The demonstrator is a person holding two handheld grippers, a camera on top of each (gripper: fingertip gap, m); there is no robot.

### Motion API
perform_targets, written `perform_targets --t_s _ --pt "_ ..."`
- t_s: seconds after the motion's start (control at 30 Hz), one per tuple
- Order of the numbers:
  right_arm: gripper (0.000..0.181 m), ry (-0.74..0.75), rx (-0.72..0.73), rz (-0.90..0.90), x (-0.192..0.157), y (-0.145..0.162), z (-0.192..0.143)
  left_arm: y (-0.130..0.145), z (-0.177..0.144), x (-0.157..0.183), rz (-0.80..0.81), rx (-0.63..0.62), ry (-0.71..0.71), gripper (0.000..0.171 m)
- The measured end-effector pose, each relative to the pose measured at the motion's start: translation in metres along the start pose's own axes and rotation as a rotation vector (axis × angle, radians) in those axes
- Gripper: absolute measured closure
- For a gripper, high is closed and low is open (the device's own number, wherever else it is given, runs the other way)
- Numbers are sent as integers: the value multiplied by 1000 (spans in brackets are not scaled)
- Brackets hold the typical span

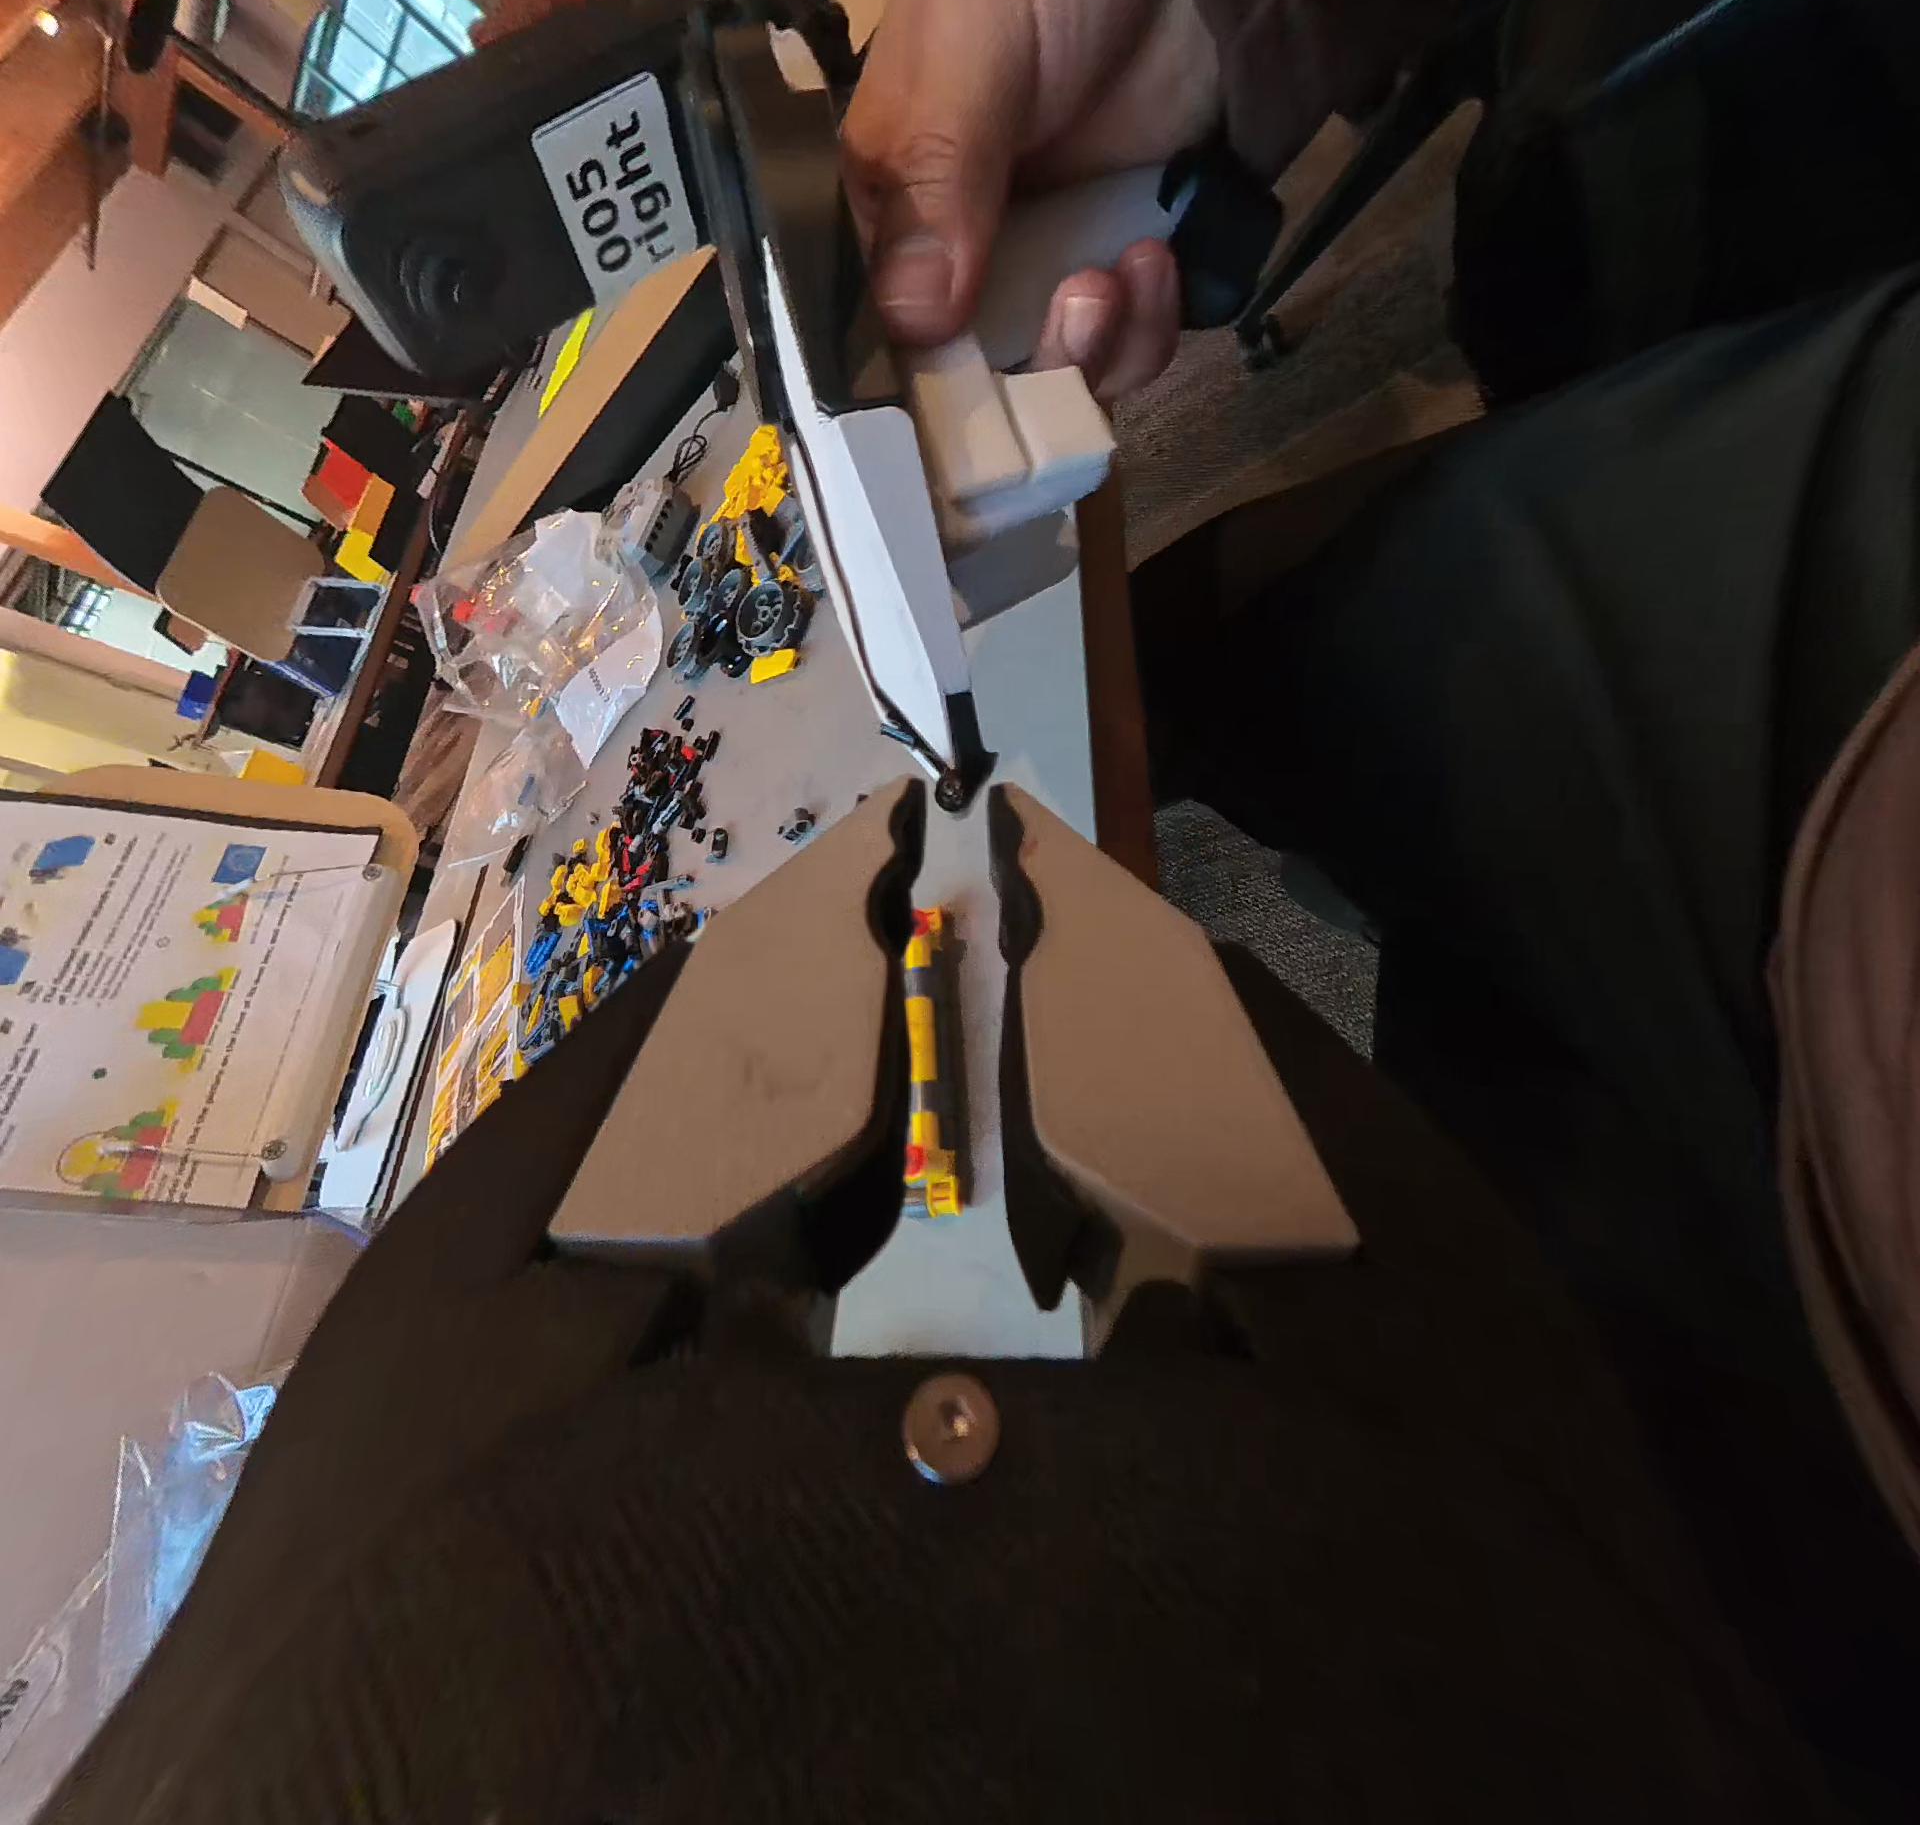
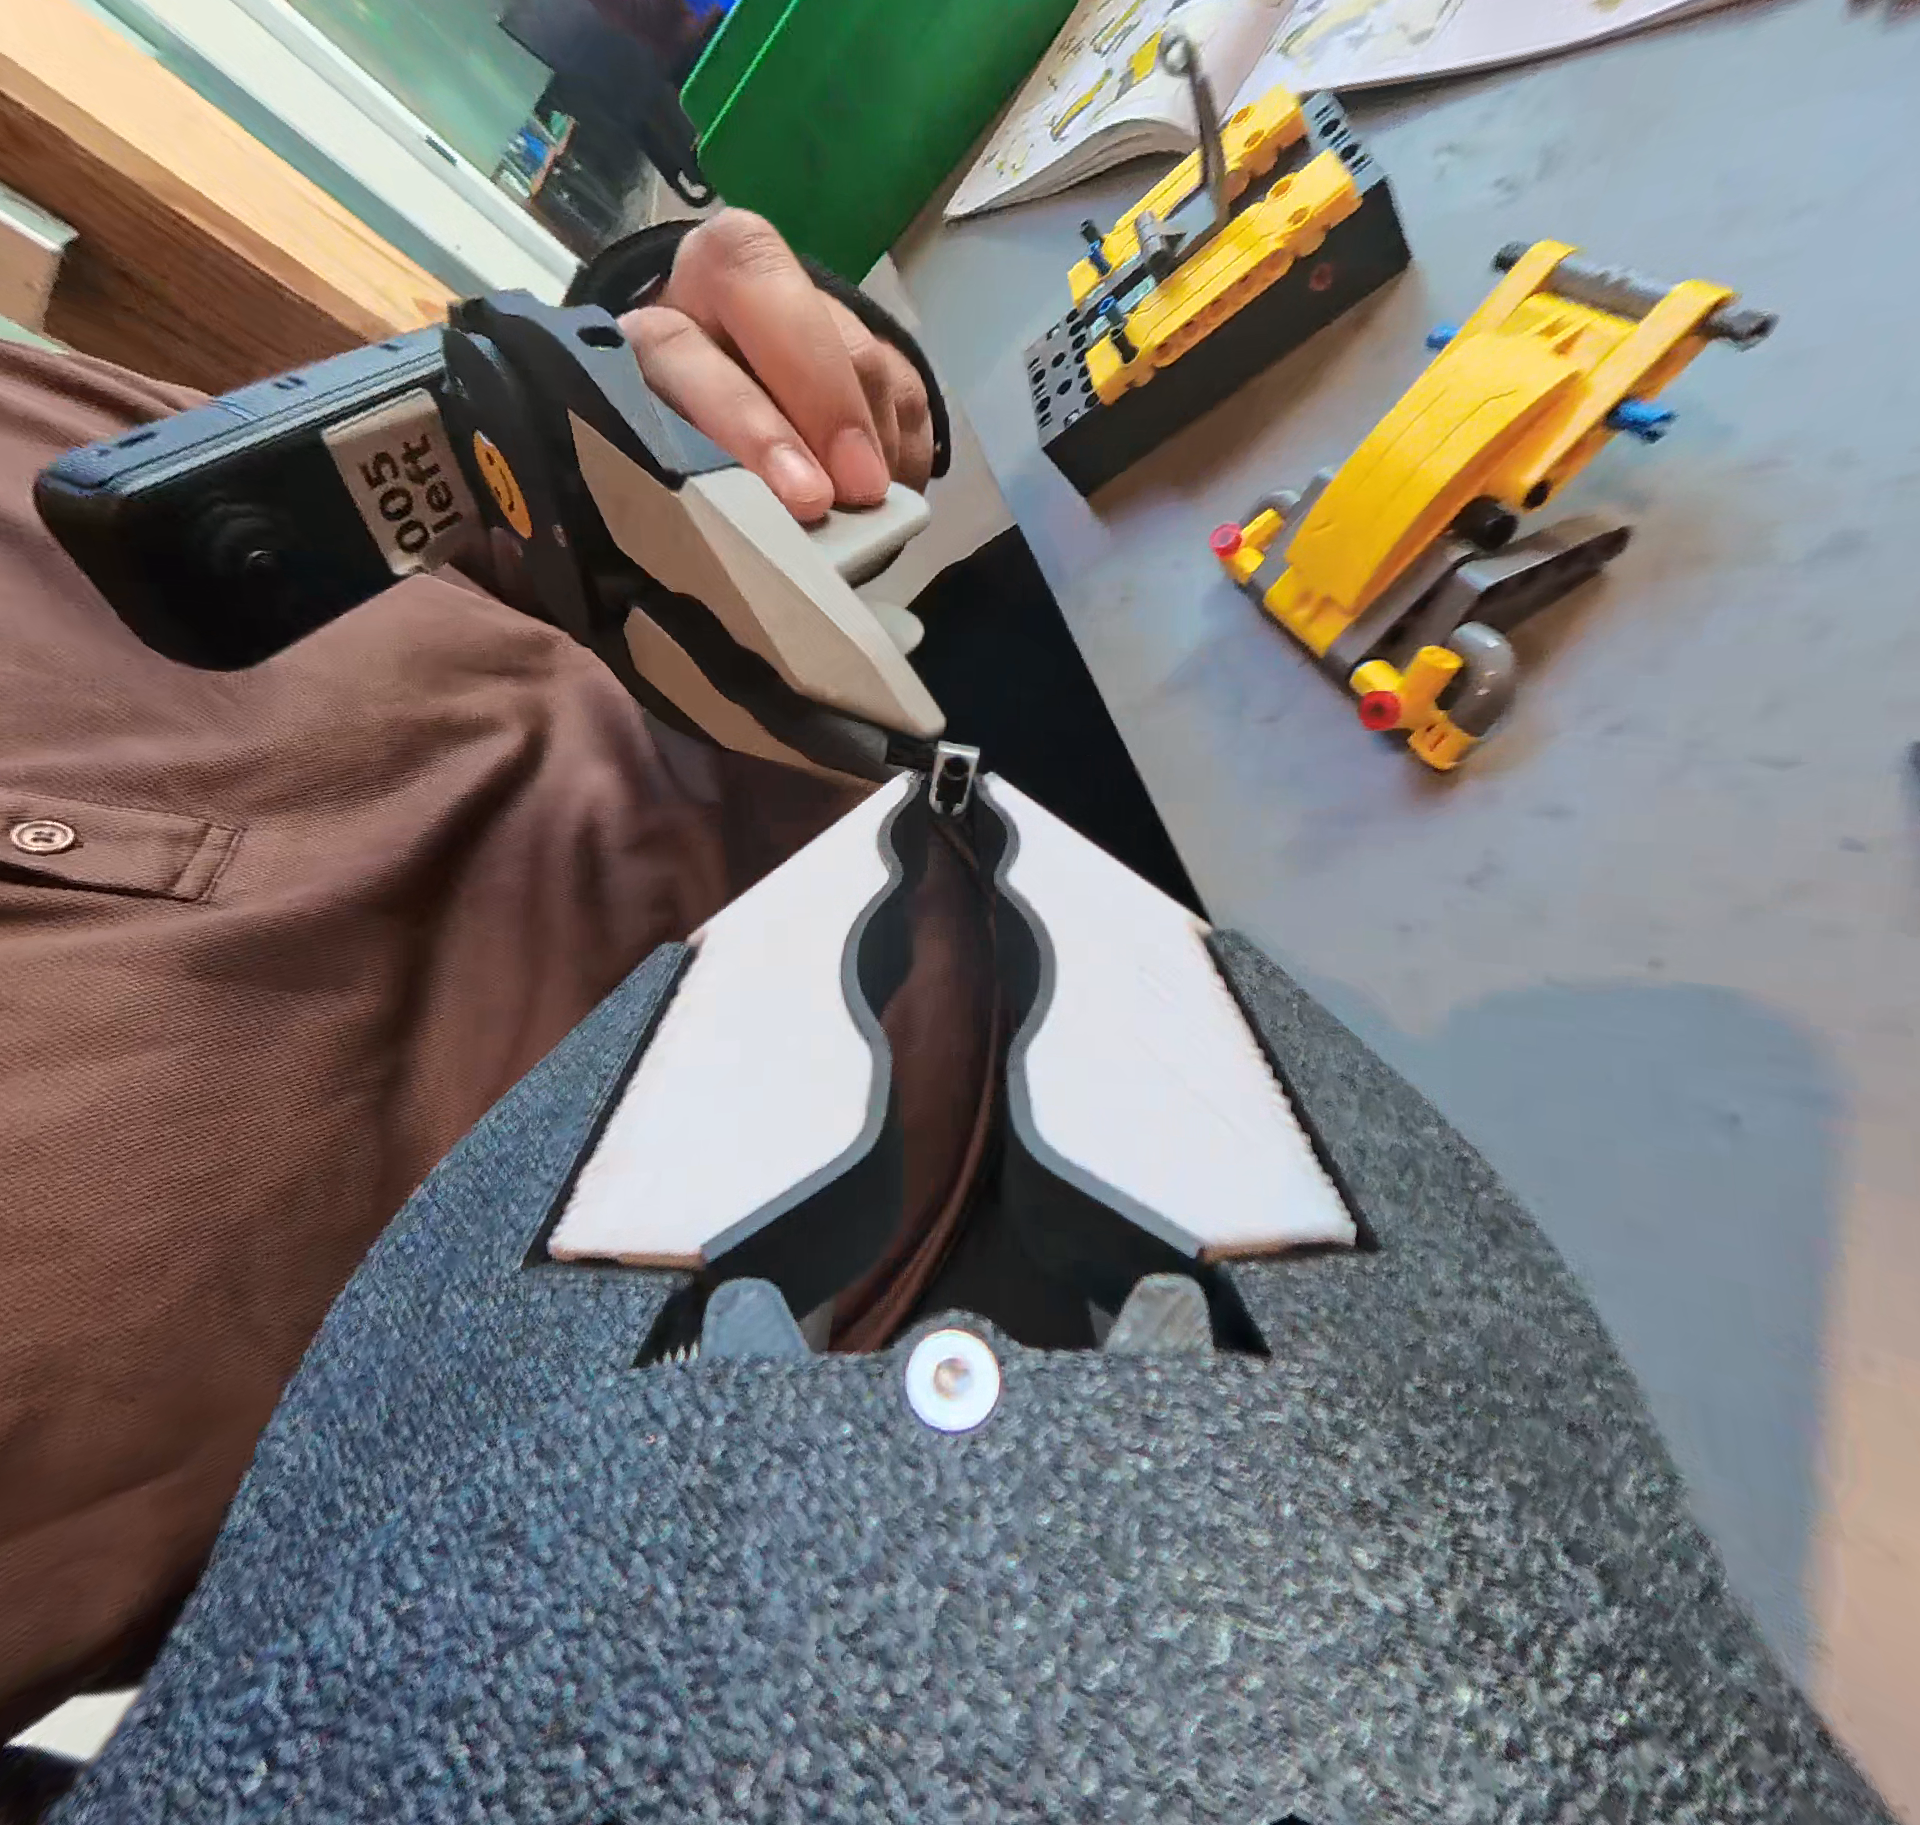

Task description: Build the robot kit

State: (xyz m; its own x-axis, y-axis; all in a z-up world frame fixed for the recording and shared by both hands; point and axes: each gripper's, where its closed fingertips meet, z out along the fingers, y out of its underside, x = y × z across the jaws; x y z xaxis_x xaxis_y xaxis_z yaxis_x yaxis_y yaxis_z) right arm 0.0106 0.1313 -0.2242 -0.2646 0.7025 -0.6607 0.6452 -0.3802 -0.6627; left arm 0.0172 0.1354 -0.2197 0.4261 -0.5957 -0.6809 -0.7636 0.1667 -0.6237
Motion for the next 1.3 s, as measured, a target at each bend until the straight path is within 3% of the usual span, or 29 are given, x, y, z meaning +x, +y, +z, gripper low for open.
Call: perform_targets --t_s 0.43,0.6,0.7,0.97,1.3 --pt "176 -65 -28 10 -24 1 12 -10 -20 8 -3 49 10 165" --pt "174 16 60 -192 -39 -33 7 -20 -36 -22 -210 145 7 166" --pt "163 136 84 -373 -41 -48 4 -23 -46 -36 -352 221 25 166" --pt "156 443 -14 -755 -27 -49 6 -17 -53 -41 -492 291 74 166" --pt "158 304 134 -749 -47 -59 7 -24 -60 -41 -737 437 238 166"
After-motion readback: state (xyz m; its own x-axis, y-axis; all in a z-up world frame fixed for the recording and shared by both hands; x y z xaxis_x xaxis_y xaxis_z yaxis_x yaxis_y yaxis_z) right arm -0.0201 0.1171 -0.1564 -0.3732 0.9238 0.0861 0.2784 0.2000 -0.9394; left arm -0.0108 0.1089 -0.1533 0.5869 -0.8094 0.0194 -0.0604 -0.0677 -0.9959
